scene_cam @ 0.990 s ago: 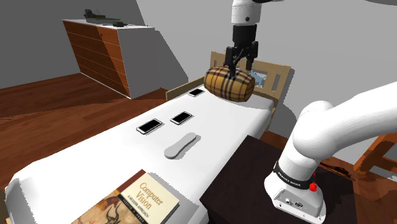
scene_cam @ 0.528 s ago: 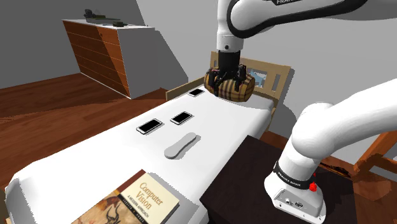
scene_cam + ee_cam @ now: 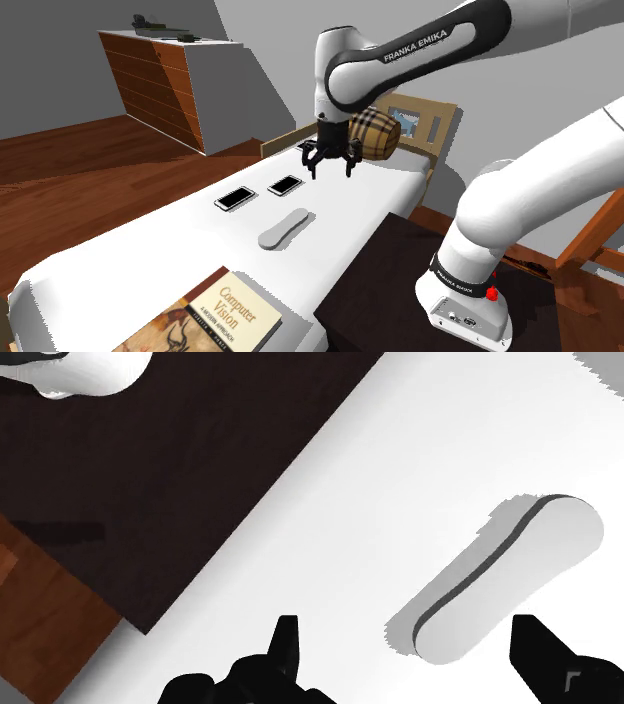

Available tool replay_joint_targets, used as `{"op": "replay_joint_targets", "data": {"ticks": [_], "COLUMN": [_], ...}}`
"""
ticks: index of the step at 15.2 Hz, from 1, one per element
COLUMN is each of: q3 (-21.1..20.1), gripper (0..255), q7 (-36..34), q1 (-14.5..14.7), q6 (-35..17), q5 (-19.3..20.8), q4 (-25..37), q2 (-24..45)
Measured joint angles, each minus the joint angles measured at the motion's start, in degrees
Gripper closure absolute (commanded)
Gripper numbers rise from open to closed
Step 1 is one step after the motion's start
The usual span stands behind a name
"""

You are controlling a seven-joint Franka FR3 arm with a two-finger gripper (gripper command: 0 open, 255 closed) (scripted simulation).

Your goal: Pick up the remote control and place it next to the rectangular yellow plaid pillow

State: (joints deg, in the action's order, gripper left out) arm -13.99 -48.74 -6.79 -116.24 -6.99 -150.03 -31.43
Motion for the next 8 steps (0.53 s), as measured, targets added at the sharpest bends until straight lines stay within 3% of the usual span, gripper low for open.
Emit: {"op": "replay_joint_targets", "data": {"ticks": [8], "q3": [-7.42], "gripper": [0], "q7": [-20.14], "q1": [-3.9], "q6": [-18.45], "q5": [0.04], "q4": [1.14], "q2": [17.89]}}
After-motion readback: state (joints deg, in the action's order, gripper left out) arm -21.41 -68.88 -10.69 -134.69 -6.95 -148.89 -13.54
